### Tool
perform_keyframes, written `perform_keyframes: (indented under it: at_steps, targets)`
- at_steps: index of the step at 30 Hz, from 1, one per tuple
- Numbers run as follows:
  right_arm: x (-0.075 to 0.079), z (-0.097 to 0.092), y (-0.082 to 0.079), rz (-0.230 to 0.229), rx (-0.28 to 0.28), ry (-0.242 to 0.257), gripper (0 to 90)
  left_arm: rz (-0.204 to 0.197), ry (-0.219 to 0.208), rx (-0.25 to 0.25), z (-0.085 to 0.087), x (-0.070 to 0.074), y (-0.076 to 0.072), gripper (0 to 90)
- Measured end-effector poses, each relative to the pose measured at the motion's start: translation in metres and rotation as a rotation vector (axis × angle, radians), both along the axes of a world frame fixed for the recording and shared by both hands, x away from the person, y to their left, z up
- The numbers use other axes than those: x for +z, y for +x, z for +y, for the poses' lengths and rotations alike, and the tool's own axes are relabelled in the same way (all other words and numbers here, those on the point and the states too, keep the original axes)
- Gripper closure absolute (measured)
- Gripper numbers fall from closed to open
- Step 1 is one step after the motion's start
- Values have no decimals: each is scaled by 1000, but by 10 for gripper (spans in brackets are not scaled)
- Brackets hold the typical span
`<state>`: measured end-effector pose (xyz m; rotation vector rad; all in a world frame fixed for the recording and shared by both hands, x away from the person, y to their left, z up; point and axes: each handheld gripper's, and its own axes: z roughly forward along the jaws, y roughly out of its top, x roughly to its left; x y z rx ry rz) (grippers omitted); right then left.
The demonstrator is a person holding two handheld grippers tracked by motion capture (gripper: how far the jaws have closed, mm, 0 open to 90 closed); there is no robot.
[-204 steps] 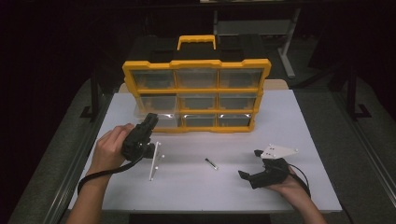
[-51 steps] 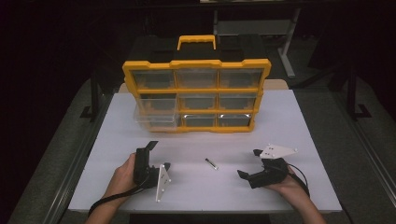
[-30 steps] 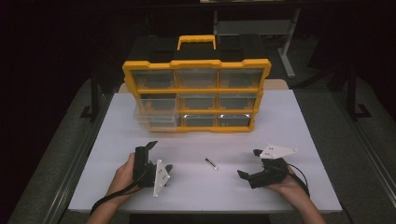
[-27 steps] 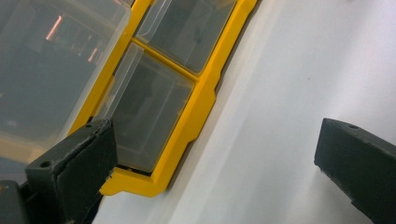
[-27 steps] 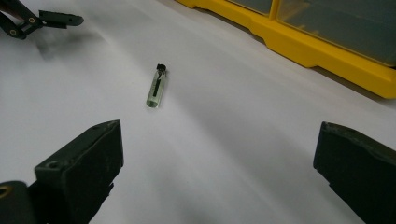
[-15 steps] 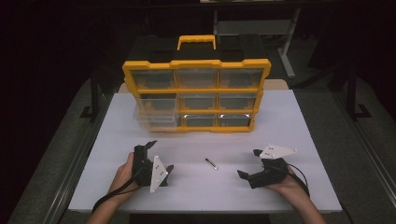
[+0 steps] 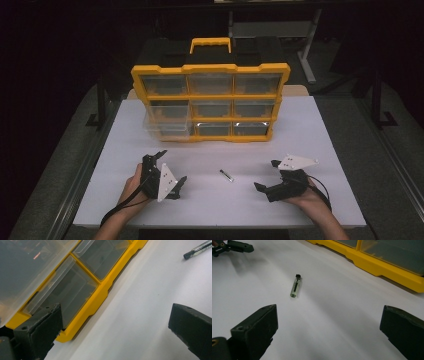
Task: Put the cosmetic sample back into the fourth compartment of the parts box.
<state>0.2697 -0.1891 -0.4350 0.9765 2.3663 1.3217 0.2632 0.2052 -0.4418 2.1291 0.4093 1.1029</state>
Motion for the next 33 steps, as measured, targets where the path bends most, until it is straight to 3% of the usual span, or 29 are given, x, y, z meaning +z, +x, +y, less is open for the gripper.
perform_keyframes:
  at_steps: [8, 17, 24, 26, 29, 33]
  targets:
    - [0, 0, 0, 1, 1, -1, 11, 55, -43, 0, 1, 0, 2, 0]
    - [0, 0, 0, 2, 0, 2, 10, 113, -157, 5, 4, 2, 6, 0]
    - [0, 0, 0, 3, 0, 0, 11, 170, -207, 9, 9, 6, 9, 0]
    - [0, 0, 0, 3, -1, 1, 10, 193, -259, 16, 9, 6, 9, 0]
    - [0, 0, 0, 3, -2, 2, 10, 218, -295, 16, 11, 7, 11, 0]
    - [0, 0, 0, 1, -1, 1, 10, 239, -324, 14, 14, 9, 13, 0]
